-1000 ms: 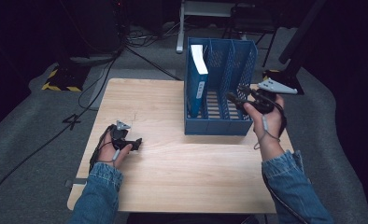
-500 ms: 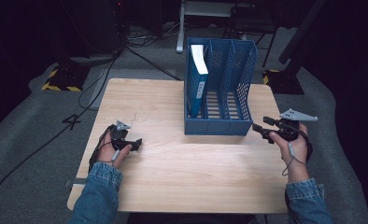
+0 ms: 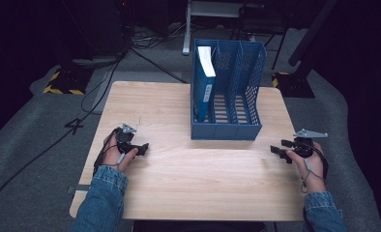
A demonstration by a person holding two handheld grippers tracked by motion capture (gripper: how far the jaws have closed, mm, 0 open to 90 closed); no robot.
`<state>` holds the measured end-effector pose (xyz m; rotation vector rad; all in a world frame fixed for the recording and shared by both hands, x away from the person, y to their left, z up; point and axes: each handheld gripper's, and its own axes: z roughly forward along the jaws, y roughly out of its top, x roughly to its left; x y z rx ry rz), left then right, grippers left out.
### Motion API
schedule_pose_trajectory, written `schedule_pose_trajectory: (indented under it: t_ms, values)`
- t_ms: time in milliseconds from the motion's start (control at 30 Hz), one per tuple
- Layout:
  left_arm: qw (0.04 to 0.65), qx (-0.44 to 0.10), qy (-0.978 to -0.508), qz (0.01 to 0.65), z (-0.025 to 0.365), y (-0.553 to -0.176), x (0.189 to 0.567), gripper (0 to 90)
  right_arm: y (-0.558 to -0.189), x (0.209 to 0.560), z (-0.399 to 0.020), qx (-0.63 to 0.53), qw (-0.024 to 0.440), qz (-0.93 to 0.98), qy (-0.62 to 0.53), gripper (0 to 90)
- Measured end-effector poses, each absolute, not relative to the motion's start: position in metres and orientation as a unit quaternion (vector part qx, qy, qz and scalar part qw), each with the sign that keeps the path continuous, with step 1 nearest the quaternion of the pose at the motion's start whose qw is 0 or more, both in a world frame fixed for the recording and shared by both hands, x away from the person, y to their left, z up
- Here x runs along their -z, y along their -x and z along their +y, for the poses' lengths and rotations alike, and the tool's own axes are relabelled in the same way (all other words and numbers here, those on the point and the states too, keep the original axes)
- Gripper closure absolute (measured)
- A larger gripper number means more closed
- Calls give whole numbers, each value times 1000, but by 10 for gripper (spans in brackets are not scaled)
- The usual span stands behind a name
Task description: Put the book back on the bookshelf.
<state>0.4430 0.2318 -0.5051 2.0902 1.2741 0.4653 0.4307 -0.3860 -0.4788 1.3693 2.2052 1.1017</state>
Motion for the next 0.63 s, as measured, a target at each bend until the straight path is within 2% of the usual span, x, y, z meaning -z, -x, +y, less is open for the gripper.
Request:
schedule_pose_trajectory:
  t_ms: [133, 233, 333, 400, 633]
  values:
    - [319, -174, -798, 481, 232, -443, 505, 63, -431, 492, -393, -374, 164, 774, -484, 304]
    - [314, -167, -806, 473, 230, -444, 506, 1, -430, 501, -399, -369, 178, 784, -466, 256]
    - [314, -167, -806, 473, 230, -444, 506, 1, -430, 502, -398, -359, 179, 800, -446, 206]
    - [314, -168, -806, 473, 230, -444, 506, 1, -433, 504, -394, -352, 197, 804, -437, 136]
    - [315, -167, -806, 473, 230, -444, 506, 1, -436, 505, -389, -344, 196, 802, -447, 95]
